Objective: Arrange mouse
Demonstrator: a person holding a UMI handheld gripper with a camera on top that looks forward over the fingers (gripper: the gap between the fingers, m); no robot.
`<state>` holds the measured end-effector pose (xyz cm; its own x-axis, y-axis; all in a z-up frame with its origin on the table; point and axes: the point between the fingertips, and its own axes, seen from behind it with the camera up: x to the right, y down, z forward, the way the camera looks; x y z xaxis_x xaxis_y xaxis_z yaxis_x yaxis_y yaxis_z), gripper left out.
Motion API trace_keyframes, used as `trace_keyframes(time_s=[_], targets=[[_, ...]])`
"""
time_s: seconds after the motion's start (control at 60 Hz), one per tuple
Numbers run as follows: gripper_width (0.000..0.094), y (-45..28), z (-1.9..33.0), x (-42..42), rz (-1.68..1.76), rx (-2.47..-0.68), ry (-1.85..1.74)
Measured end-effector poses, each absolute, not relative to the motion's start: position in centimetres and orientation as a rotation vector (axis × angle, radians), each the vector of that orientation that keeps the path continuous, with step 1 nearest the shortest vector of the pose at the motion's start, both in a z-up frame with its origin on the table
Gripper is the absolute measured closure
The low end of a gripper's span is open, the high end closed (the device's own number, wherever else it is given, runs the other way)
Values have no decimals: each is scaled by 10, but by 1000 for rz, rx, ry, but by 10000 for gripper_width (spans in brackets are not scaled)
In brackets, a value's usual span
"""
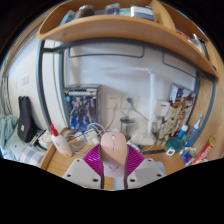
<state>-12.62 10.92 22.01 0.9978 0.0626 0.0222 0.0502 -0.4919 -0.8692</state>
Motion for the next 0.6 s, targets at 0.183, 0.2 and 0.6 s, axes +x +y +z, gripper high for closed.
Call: trace_keyframes(time_s=[0.183, 0.2, 0.6], targets=[[678, 117, 222, -22, -55, -2077, -4], [678, 117, 215, -14, -61, -2089, 0], [668, 91, 9, 21, -18, -2430, 55]])
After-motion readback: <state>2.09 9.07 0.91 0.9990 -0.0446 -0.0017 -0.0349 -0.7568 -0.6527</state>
